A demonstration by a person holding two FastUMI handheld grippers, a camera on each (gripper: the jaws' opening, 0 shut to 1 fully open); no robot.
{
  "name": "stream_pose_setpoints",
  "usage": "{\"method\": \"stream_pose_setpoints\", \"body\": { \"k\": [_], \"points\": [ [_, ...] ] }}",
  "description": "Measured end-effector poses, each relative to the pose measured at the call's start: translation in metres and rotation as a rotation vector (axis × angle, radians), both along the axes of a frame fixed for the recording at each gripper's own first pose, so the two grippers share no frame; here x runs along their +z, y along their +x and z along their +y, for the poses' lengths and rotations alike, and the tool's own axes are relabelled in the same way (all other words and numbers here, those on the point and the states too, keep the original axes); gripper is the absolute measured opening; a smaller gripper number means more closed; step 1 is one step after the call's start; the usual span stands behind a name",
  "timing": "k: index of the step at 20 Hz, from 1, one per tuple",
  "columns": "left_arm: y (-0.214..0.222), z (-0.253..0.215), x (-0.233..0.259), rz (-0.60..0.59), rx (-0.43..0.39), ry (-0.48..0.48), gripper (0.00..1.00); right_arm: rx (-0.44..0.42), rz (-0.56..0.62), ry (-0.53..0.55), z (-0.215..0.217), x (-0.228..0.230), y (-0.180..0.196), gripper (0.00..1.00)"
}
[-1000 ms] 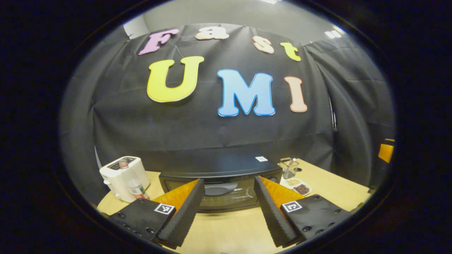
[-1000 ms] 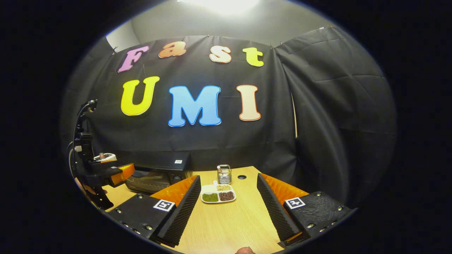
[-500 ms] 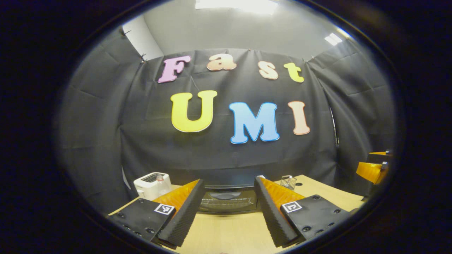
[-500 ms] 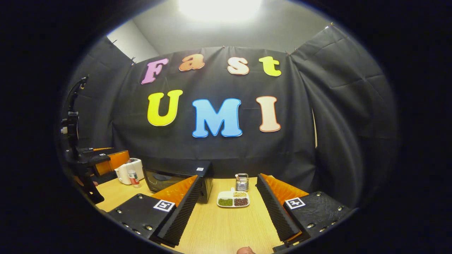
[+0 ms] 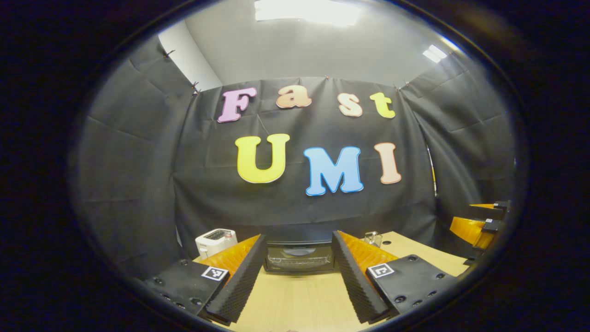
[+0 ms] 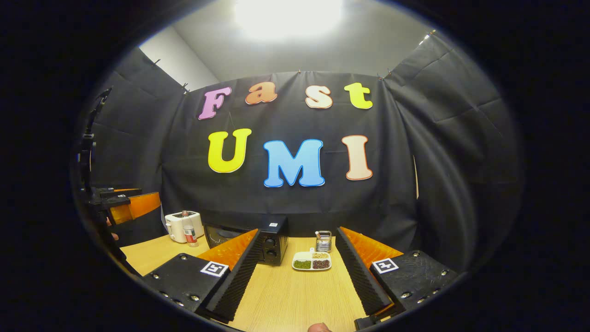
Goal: Open the electric oven with the left hand, put the food in, and close the electric oven.
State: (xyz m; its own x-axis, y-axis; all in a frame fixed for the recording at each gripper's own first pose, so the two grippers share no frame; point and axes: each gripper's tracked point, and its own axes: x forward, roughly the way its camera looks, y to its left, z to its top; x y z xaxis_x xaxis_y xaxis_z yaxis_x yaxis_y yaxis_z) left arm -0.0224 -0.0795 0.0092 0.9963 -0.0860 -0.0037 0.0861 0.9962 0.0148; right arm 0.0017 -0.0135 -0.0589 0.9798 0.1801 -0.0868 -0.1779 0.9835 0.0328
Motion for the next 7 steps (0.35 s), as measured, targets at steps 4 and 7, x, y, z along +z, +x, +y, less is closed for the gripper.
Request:
{"method": "stream_pose_setpoints", "body": {
  "k": [4,7],
  "points": [
    [-0.021,0.008,-0.008,0.018,-0.017,-0.005,0.99,-0.021,-0.028,0.02,0.01,0.009,-0.012,0.98],
    [-0.031,0.027,-0.005,0.008,-0.003,-0.015,0.99,-0.028,-0.045,0.027,0.022,0.017,-0.021,0.98]
  ]
}}
